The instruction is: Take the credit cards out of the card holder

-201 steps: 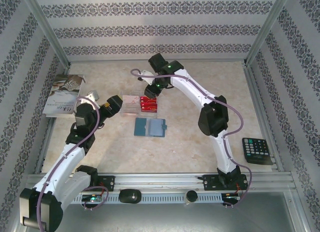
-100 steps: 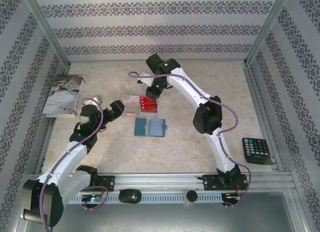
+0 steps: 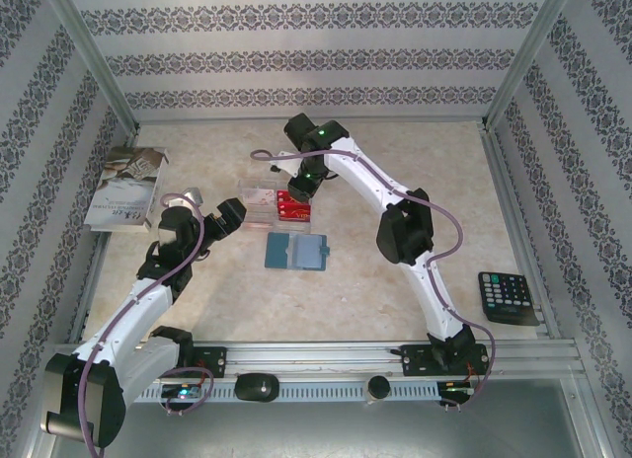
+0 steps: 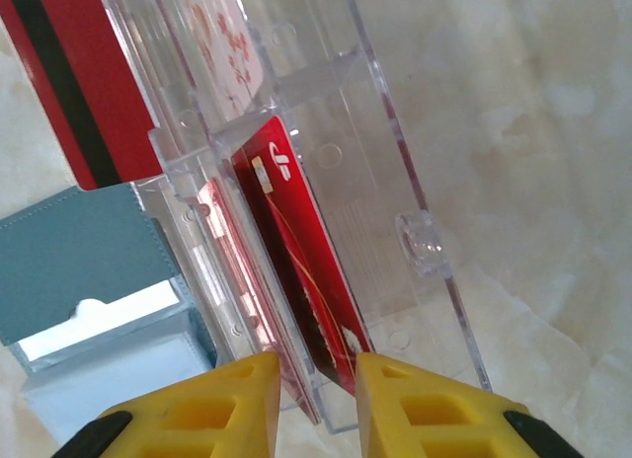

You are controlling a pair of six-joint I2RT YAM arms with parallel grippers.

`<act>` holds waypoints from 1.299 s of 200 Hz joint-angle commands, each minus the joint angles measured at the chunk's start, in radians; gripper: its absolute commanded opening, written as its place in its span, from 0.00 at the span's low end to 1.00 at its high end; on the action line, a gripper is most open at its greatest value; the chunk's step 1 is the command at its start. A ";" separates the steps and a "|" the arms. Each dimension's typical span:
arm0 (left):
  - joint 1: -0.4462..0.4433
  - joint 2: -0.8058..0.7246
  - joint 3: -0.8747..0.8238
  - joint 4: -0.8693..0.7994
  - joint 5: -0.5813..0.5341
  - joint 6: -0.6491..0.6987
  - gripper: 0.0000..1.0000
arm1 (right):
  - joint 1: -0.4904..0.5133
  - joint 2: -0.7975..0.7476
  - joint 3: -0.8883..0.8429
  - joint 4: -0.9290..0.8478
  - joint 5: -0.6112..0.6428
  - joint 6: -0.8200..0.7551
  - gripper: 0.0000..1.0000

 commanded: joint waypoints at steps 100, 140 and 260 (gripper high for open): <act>-0.009 -0.021 -0.004 -0.018 -0.002 0.018 1.00 | 0.020 0.005 0.043 0.007 0.046 0.015 0.31; -0.008 -0.028 -0.006 -0.024 -0.002 0.019 1.00 | 0.018 0.026 0.044 0.013 0.054 0.020 0.31; -0.006 -0.030 0.000 -0.030 -0.006 0.015 1.00 | 0.006 0.062 0.055 0.001 0.029 0.021 0.28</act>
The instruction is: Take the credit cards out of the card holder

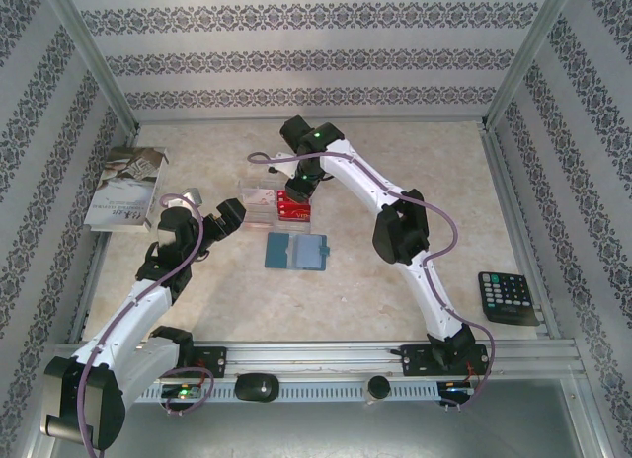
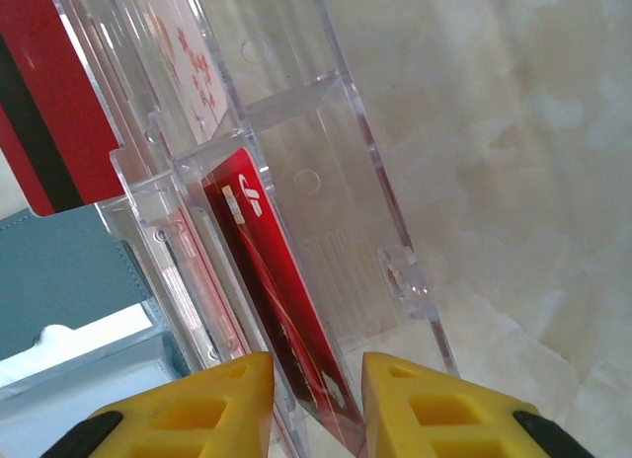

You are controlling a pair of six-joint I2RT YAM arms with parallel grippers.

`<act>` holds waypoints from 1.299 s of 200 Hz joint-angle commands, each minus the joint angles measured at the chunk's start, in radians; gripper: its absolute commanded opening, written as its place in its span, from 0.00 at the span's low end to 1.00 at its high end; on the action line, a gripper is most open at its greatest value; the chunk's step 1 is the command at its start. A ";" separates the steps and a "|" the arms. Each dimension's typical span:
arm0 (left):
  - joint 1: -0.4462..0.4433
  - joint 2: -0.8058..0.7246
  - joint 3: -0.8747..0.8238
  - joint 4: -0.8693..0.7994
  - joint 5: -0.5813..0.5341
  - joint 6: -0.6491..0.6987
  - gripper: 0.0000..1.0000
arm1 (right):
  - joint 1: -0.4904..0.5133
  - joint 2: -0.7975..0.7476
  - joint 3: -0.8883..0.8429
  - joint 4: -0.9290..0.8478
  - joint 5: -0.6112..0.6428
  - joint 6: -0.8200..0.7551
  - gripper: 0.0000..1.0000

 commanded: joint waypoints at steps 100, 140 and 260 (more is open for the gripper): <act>-0.001 -0.017 0.001 -0.020 -0.006 0.014 1.00 | -0.021 0.013 0.048 -0.025 -0.061 0.013 0.04; 0.002 -0.013 0.004 -0.019 -0.004 0.015 1.00 | -0.024 -0.012 0.051 -0.026 -0.077 0.009 0.00; 0.005 -0.017 0.008 -0.024 -0.009 0.013 1.00 | -0.040 -0.133 0.057 -0.058 -0.101 -0.008 0.00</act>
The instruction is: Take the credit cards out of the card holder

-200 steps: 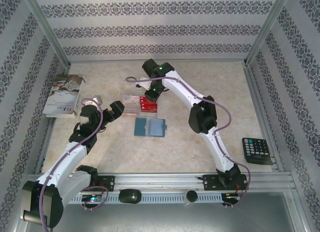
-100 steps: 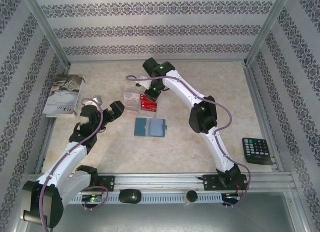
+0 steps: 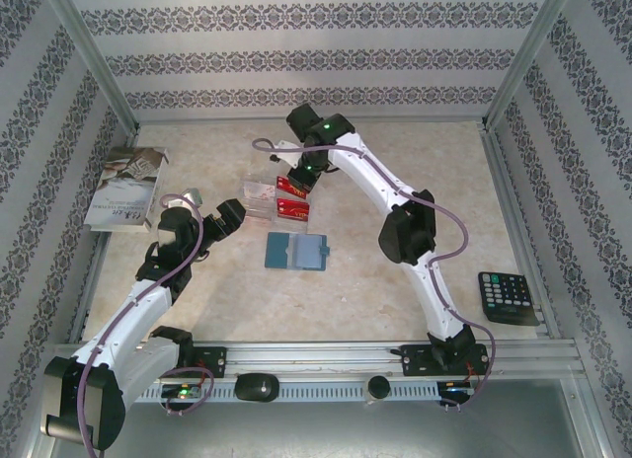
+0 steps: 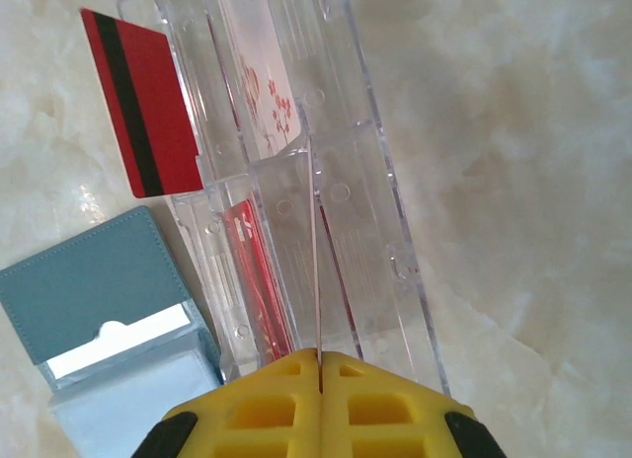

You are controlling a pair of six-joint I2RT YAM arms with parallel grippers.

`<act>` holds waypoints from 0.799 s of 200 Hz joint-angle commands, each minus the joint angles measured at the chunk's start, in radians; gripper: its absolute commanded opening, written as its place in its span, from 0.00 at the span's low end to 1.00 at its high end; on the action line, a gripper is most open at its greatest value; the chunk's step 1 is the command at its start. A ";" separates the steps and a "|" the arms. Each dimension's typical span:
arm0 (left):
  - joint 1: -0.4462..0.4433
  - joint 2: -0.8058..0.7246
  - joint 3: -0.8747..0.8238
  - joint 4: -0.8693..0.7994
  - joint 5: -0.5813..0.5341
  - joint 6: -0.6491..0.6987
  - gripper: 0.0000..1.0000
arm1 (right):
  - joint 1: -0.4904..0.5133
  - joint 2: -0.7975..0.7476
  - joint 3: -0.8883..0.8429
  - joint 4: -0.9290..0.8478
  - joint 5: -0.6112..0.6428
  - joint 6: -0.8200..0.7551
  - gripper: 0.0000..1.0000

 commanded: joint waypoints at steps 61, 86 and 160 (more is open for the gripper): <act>0.011 -0.017 0.004 -0.015 -0.012 0.014 1.00 | 0.030 -0.137 -0.145 -0.038 -0.098 -0.103 0.00; 0.014 -0.021 0.005 -0.023 -0.011 0.014 1.00 | 0.043 -0.133 -0.177 -0.027 -0.109 -0.139 0.00; 0.016 -0.030 0.006 -0.032 -0.014 0.009 1.00 | 0.047 -0.052 -0.125 -0.035 -0.044 -0.155 0.00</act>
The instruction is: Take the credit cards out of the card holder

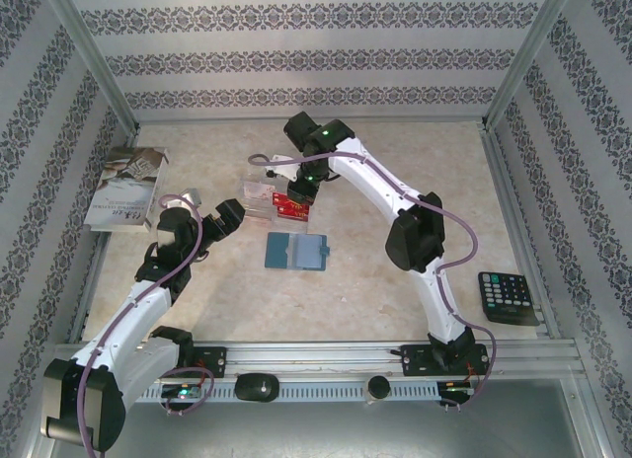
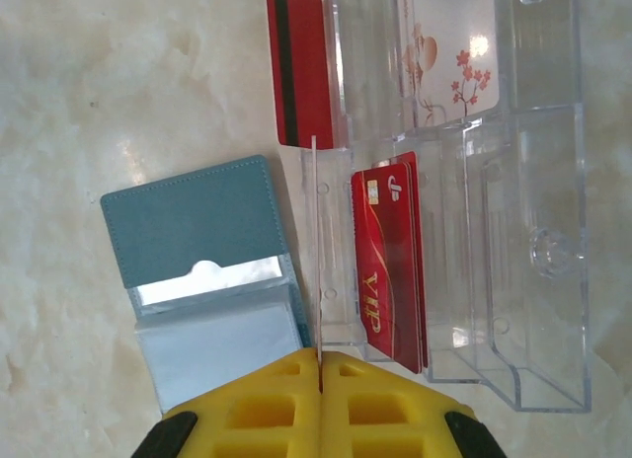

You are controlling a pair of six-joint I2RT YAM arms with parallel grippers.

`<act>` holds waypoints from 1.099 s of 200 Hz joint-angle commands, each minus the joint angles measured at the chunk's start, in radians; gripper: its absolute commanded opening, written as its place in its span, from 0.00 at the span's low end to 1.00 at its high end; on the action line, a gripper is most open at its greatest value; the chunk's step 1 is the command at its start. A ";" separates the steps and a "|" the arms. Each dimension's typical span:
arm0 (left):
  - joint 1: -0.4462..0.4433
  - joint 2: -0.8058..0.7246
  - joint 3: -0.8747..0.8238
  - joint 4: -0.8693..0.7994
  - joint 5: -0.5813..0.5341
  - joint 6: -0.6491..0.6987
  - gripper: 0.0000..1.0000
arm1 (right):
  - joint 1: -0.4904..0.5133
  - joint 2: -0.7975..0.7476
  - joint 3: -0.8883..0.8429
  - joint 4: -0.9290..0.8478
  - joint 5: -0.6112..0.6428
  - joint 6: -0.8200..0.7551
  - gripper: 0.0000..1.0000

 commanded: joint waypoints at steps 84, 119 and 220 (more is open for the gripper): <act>0.009 -0.026 0.008 -0.033 -0.011 0.010 1.00 | -0.003 0.104 0.074 -0.031 0.148 -0.023 0.00; 0.010 -0.025 0.007 -0.030 -0.011 0.008 1.00 | 0.000 0.119 0.076 -0.029 0.147 -0.023 0.00; 0.009 -0.037 0.038 -0.067 -0.027 0.017 1.00 | 0.004 -0.012 -0.056 0.150 0.056 0.040 0.28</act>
